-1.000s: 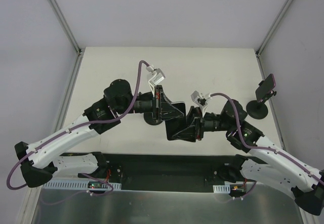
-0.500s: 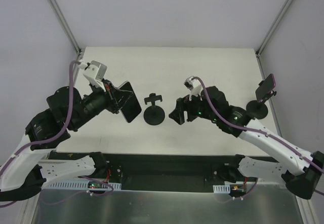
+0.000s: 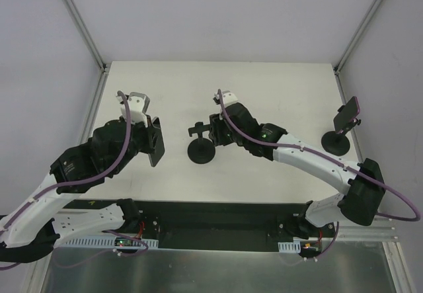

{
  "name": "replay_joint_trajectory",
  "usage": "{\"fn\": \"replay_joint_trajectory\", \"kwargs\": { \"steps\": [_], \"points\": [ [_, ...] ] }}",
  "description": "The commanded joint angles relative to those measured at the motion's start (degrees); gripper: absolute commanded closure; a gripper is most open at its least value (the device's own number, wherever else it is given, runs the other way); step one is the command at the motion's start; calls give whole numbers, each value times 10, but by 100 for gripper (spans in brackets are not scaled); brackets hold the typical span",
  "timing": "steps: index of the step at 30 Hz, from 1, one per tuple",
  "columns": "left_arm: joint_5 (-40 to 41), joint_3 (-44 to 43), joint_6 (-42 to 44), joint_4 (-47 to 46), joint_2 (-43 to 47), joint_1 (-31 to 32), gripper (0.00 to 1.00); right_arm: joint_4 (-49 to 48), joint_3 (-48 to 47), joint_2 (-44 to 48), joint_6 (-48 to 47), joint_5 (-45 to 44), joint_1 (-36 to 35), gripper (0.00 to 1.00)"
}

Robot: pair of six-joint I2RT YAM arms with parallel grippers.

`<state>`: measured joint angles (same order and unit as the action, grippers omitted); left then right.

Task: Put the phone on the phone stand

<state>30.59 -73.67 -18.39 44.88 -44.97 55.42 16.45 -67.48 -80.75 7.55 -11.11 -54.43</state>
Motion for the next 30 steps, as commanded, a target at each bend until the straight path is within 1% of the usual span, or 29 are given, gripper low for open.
{"fn": "replay_joint_trajectory", "kwargs": {
  "steps": [1, 3, 5, 8, 11, 17, 18, 19, 21, 22, 23, 29, 30],
  "points": [
    [22, 18, 5, -21, -1, 0, 100, -20, -45, -12, 8, -31, -15, 55],
    [19, 23, 10, -25, -6, -1, 100, -22, -48, -24, 10, -44, -19, 52],
    [18, 29, 18, -28, -8, -1, 100, -10, -70, -38, 7, -55, -19, 52],
    [11, 34, 22, -35, -6, -1, 100, 6, -99, -63, 2, -69, -20, 53],
    [-13, 43, 30, -45, 4, -1, 100, 9, -117, -80, -3, -69, -19, 59],
    [-32, 48, 34, -49, 0, -3, 100, 20, -134, -93, -17, -85, -20, 79],
    [-34, 47, 35, -49, 0, -5, 100, 21, -135, -92, -19, -87, -20, 86],
    [-39, 46, 35, -52, 0, -5, 100, 25, -136, -91, -22, -88, -20, 90],
    [-60, 45, 35, -63, 0, -8, 100, 29, -132, -84, -29, -88, -20, 96],
    [-72, 44, 39, -71, 0, -9, 100, 29, -129, -80, -33, -89, -19, 97],
    [-103, 46, 41, -89, -2, -10, 100, 29, -126, -72, -39, -90, -20, 99],
    [-220, 69, 69, -192, -14, -15, 100, 8, -93, -34, -115, -1, -18, 99],
    [-252, 73, 72, -232, -17, -15, 100, 7, -90, -28, -121, 20, -17, 99]
  ]
}}
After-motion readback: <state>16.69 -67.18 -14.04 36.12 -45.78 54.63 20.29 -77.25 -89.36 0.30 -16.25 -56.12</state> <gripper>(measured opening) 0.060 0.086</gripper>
